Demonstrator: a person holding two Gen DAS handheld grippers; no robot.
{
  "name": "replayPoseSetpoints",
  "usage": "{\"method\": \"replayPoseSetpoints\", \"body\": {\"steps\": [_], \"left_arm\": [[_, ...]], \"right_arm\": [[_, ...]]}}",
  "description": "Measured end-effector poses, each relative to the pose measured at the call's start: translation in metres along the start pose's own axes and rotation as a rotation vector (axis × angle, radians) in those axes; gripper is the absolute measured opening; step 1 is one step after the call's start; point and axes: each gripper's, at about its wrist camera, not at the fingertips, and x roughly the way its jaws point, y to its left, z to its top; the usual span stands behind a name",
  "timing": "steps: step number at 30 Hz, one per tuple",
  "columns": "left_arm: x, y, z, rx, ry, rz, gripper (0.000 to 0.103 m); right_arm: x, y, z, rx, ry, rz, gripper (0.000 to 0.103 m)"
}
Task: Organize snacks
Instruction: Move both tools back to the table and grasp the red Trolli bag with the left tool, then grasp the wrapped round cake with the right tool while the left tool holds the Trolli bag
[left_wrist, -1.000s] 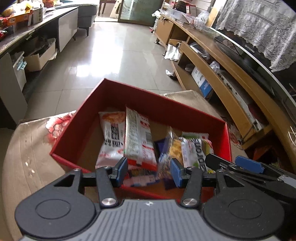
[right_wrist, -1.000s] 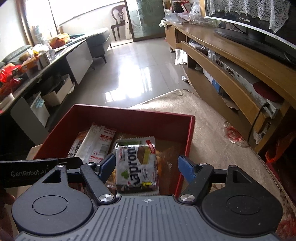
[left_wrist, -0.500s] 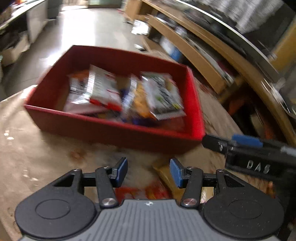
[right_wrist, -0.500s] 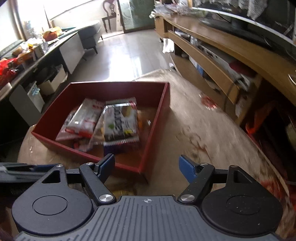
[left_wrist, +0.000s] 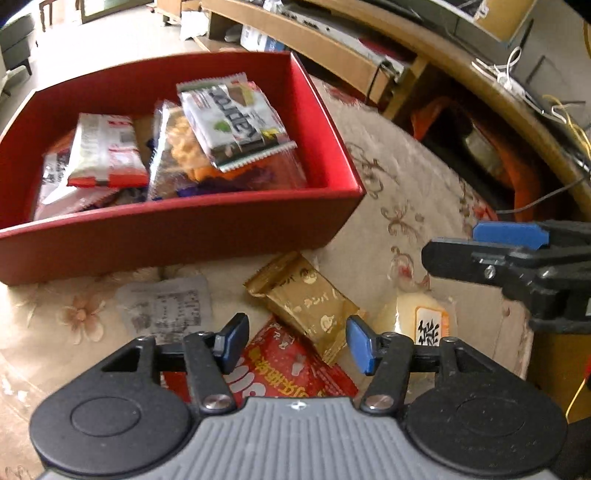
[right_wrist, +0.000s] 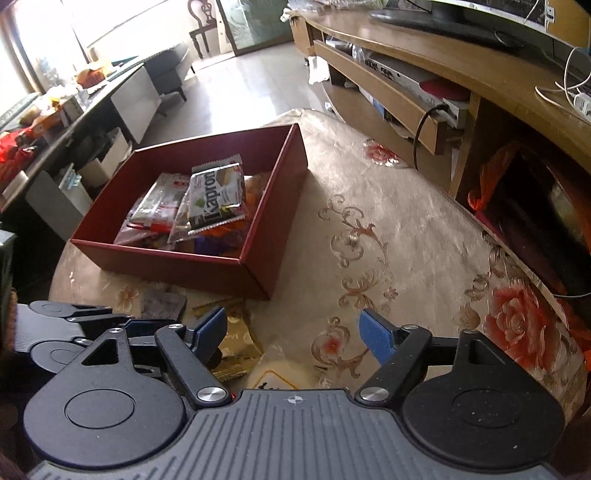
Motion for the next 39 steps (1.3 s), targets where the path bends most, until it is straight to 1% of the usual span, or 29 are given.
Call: {"method": "replayPoseSetpoints", "body": {"steps": [2,5,10,13,16,20,22,24,27,29,32,36,39], "left_arm": [[0.002,-0.001,-0.004,0.008,0.022,0.001,0.059],[-0.002,-0.003,-0.016,0.015,0.027,0.01,0.06],[-0.011,-0.01,-0.038,-0.012,0.034,-0.001,0.066],[-0.011,-0.02,-0.049,0.001,0.046,0.006,0.071],[-0.004,-0.032,-0.051,0.019,0.038,0.051,0.077],[0.003,-0.044,-0.049,0.038,0.011,0.118,0.078],[0.007,-0.046,-0.049,0.044,0.0,0.153,0.076],[0.005,-0.047,-0.051,0.057,-0.005,0.186,0.063],[0.002,-0.045,-0.055,0.048,-0.007,0.205,0.056],[-0.002,-0.041,-0.059,0.029,-0.004,0.206,0.054],[-0.01,-0.032,-0.066,-0.02,0.002,0.19,0.053],[-0.02,-0.029,-0.079,-0.065,0.004,0.162,0.052],[-0.024,-0.027,-0.085,-0.081,0.007,0.156,0.052]], "right_arm": [[0.0,-0.001,0.0,0.005,0.005,0.01,0.084],[0.001,0.0,0.001,-0.002,0.005,0.015,0.084],[-0.001,0.003,0.002,-0.012,0.005,0.029,0.085],[-0.002,0.003,0.001,-0.015,0.007,0.031,0.085],[-0.002,0.001,-0.001,-0.015,0.014,0.024,0.086],[0.002,0.0,-0.006,-0.023,0.037,0.006,0.086],[0.004,-0.001,-0.009,-0.029,0.05,-0.002,0.086],[0.005,-0.002,-0.013,-0.039,0.062,-0.016,0.086],[0.006,-0.006,-0.018,-0.045,0.08,-0.04,0.086],[0.007,-0.009,-0.023,-0.041,0.093,-0.042,0.086],[0.006,-0.008,-0.028,-0.043,0.1,-0.038,0.087],[0.011,0.003,-0.032,-0.066,0.126,-0.024,0.087],[0.019,0.012,-0.036,-0.092,0.149,-0.025,0.087]]}}
